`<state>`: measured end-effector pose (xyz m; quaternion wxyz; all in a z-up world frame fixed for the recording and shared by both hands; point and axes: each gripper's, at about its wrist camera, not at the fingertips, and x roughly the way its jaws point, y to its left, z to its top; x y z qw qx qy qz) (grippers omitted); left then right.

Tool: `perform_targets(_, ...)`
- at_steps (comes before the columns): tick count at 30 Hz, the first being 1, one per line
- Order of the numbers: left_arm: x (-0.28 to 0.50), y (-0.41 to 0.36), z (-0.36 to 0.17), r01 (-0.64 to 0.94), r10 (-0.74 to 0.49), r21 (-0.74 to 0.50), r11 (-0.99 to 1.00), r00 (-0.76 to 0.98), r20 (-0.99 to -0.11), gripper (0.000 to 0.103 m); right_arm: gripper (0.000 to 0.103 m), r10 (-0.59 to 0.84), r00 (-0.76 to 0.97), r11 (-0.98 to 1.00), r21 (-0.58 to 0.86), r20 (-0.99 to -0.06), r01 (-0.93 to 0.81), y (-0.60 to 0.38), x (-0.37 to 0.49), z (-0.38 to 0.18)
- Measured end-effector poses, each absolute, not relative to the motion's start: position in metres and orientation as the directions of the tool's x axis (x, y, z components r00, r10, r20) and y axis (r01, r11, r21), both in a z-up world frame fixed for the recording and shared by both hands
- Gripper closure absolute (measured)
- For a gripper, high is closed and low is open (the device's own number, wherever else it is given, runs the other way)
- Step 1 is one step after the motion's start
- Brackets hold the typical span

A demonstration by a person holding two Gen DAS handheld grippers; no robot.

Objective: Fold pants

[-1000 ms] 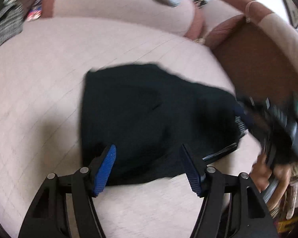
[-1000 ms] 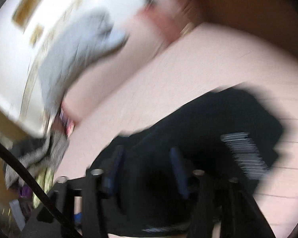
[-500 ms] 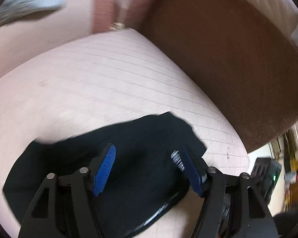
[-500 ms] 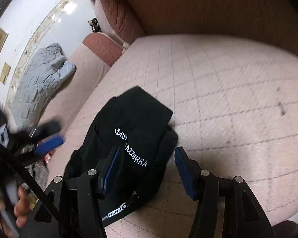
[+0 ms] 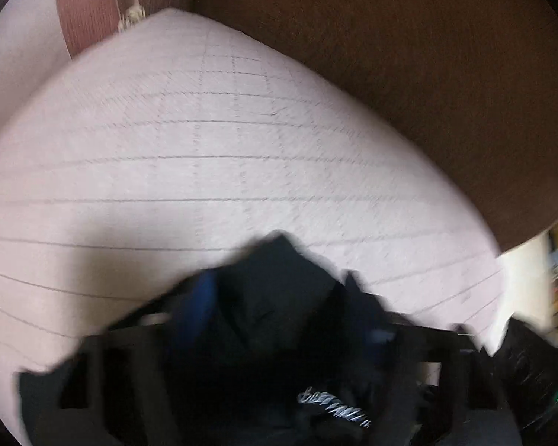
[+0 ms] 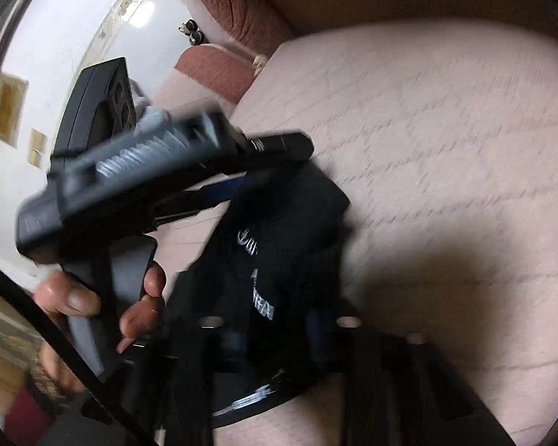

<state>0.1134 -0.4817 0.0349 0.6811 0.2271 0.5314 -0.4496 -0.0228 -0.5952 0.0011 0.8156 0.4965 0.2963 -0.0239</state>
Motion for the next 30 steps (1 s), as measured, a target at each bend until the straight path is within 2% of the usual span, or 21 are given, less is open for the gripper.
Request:
perform_targets(1, 0.11, -0.478, 0.037, 0.865, -0.36, -0.141, 0.483, 0.05, -0.932, 0.07, 0.08, 0.26, 0.828, 0.504, 0.801, -0.497, 0.323, -0.595, -0.023, 0.003)
perform_targets(2, 0.109, -0.471, 0.04, 0.865, -0.367, -0.147, 0.481, 0.046, -0.929, 0.078, 0.081, 0.262, 0.832, 0.518, 0.799, -0.489, 0.306, -0.594, -0.023, 0.008)
perform_targets(5, 0.107, -0.448, 0.057, 0.85, -0.413, -0.176, 0.497, 0.054, -0.909, 0.084, 0.081, 0.267, 0.839, 0.591, 0.768, -0.473, 0.246, -0.58, -0.02, 0.028)
perform_targets(9, 0.107, -0.405, 0.091, 0.814, -0.491, -0.227, 0.535, 0.081, -0.867, 0.086, 0.082, 0.294, 0.832, 0.697, 0.701, -0.47, 0.15, -0.546, -0.013, 0.066)
perform_targets(16, 0.129, -0.264, 0.126, 0.632, -0.656, -0.437, 0.64, 0.153, -0.739, 0.086, 0.082, 0.431, 0.732, 0.829, 0.551, -0.527, -0.091, -0.457, 0.015, 0.127)
perform_targets(23, 0.152, -0.112, 0.076, 0.316, -0.769, -0.703, 0.638, 0.21, -0.604, 0.085, 0.082, 0.536, 0.551, 0.843, 0.437, -0.64, -0.313, -0.345, 0.059, 0.133)
perform_targets(24, 0.153, -0.097, 0.065, 0.273, -0.776, -0.727, 0.63, 0.221, -0.59, 0.083, 0.082, 0.539, 0.518, 0.842, 0.422, -0.664, -0.336, -0.328, 0.067, 0.127)
perform_targets(26, 0.154, -0.068, 0.044, 0.193, -0.774, -0.753, 0.629, 0.248, -0.583, 0.073, 0.081, 0.531, 0.476, 0.845, 0.397, -0.701, -0.357, -0.305, 0.075, 0.114)
perform_targets(27, 0.153, -0.06, 0.036, 0.164, -0.771, -0.76, 0.629, 0.255, -0.583, 0.071, 0.077, 0.522, 0.452, 0.848, 0.382, -0.724, -0.368, -0.294, 0.081, 0.106)
perform_targets(30, 0.149, -0.036, 0.019, 0.108, -0.777, -0.784, 0.611, 0.27, -0.568, 0.062, 0.073, 0.508, 0.407, 0.853, 0.376, -0.759, -0.363, -0.283, 0.1, 0.084)
